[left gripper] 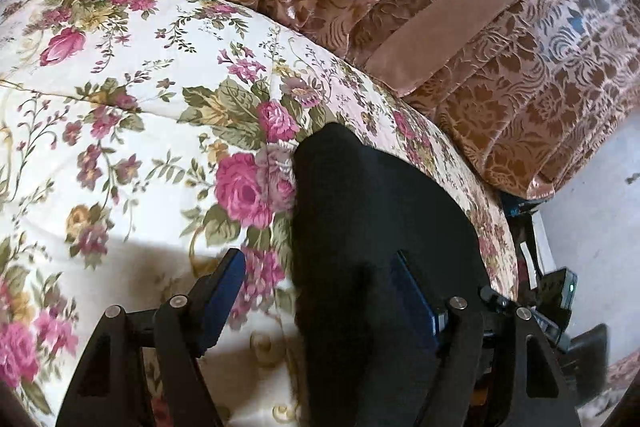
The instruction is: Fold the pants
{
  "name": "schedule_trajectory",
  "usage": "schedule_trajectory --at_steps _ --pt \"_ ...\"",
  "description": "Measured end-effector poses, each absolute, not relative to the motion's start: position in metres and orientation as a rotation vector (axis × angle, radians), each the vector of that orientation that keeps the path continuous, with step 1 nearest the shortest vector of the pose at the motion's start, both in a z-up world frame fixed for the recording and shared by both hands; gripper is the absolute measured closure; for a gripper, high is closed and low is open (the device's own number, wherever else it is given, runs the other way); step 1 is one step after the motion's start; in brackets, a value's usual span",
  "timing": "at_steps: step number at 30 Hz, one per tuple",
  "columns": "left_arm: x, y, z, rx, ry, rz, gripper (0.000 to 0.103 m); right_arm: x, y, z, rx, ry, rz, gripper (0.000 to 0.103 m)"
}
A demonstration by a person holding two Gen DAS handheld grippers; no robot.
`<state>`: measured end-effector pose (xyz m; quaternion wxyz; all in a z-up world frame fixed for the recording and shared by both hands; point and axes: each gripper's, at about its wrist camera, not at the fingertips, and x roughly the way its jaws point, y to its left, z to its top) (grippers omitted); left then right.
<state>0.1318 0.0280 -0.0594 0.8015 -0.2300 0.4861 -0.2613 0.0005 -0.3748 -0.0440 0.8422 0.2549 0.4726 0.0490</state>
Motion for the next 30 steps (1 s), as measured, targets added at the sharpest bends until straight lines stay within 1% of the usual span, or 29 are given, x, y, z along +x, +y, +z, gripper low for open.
schedule_trajectory --at_steps 2,4,6,8,10,14,18,20,21,22,23,25,26,27,28,30 --pt "0.141 0.023 -0.063 -0.535 1.071 -0.612 0.028 0.001 -0.378 -0.043 0.554 0.994 0.107 0.058" --pt "0.147 0.019 -0.067 -0.551 1.084 -0.633 0.028 0.003 -0.38 -0.046 0.575 1.0 0.123 0.053" --pt "0.152 0.013 -0.074 -0.571 1.111 -0.683 0.028 0.003 -0.384 -0.049 0.618 0.991 0.155 0.045" --pt "0.157 0.007 -0.082 -0.585 1.144 -0.716 0.029 0.002 -0.389 -0.052 0.672 0.985 0.194 0.041" --pt "0.158 0.004 -0.089 -0.585 1.166 -0.751 0.029 0.001 -0.394 -0.055 0.694 0.993 0.199 0.041" --pt "0.157 -0.003 -0.096 -0.587 1.185 -0.81 0.03 0.0 -0.398 -0.067 0.691 1.054 0.212 0.037" --pt "0.158 -0.015 -0.104 -0.58 1.222 -0.859 0.03 -0.002 -0.4 -0.081 0.749 1.083 0.279 0.032" --pt "0.157 -0.021 -0.107 -0.569 1.227 -0.87 0.03 0.0 -0.401 -0.09 0.807 1.088 0.325 0.032" --pt "0.157 -0.024 -0.107 -0.565 1.219 -0.88 0.032 0.001 -0.401 -0.094 0.822 1.089 0.338 0.031" --pt "0.156 -0.025 -0.107 -0.563 1.212 -0.885 0.038 0.002 -0.401 -0.095 0.829 1.088 0.348 0.03" --pt "0.155 -0.027 -0.107 -0.561 1.206 -0.885 0.041 0.003 -0.4 -0.096 0.837 1.089 0.371 0.03" --pt "0.151 -0.027 -0.105 -0.554 1.171 -0.891 0.052 0.006 -0.397 -0.098 0.829 1.097 0.387 0.037" --pt "0.149 -0.027 -0.102 -0.549 1.152 -0.893 0.055 0.007 -0.396 -0.096 0.813 1.099 0.395 0.043" --pt "0.146 -0.026 -0.099 -0.543 1.134 -0.893 0.061 0.007 -0.393 -0.094 0.793 1.096 0.4 0.046" --pt "0.145 -0.025 -0.097 -0.54 1.12 -0.894 0.064 0.008 -0.391 -0.093 0.778 1.095 0.398 0.048" --pt "0.141 -0.025 -0.09 -0.532 1.091 -0.898 0.066 0.008 -0.388 -0.087 0.75 1.089 0.392 0.053"
